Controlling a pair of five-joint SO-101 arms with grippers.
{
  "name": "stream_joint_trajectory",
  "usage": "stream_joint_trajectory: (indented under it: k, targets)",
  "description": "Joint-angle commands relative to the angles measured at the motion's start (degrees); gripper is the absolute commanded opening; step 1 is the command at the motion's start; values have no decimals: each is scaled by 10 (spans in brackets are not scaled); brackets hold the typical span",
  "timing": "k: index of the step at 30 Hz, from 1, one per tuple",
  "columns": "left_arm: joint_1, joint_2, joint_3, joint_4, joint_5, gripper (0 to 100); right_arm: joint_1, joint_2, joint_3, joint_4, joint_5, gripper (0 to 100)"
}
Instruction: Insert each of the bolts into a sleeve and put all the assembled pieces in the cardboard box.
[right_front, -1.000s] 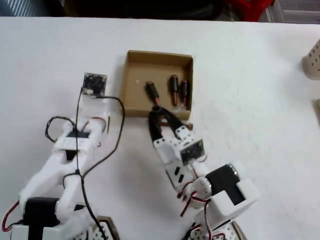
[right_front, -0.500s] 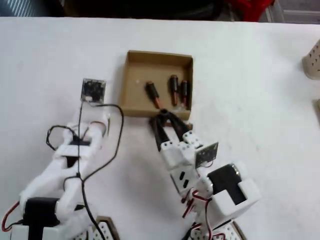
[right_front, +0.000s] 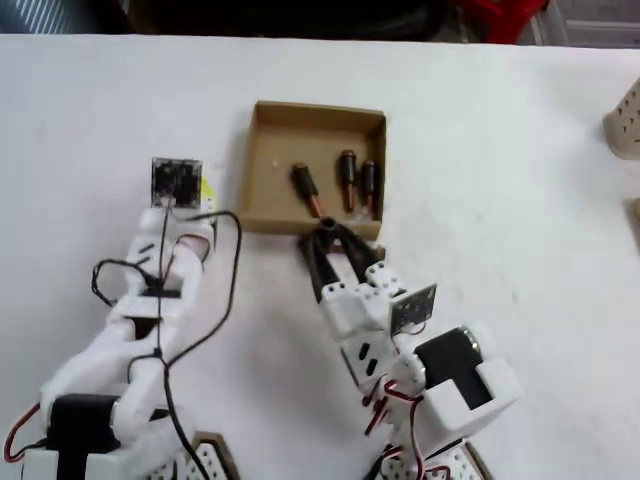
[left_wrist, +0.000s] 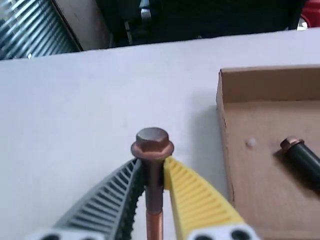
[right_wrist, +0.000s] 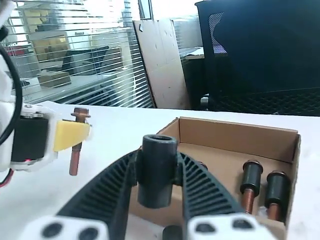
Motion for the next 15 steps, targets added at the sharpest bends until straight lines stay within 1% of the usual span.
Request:
stream_joint_trajectory:
  k: [1,3,4,6,8,11,15]
  targets:
    - [34,-32,39,-167,30,22,7,-1,-5,-14,-6,15]
    - [56,-51,65,-211,69,22,7,-1,-5,-14,-6,15]
    - [67,-68,74,-220,84,22,6,-1,-5,-14,-6,15]
    - [84,-110,83,-209,102,22,6,-1,-5,-14,-6,15]
    - [92,-160,85,-168,105,22,6,-1,-5,-14,-6,15]
    - [97,-246,81,-82,107,22,6,-1,-5,-14,-6,15]
    - [135,-377,80,28,108,22,6,-1,-5,-14,-6,15]
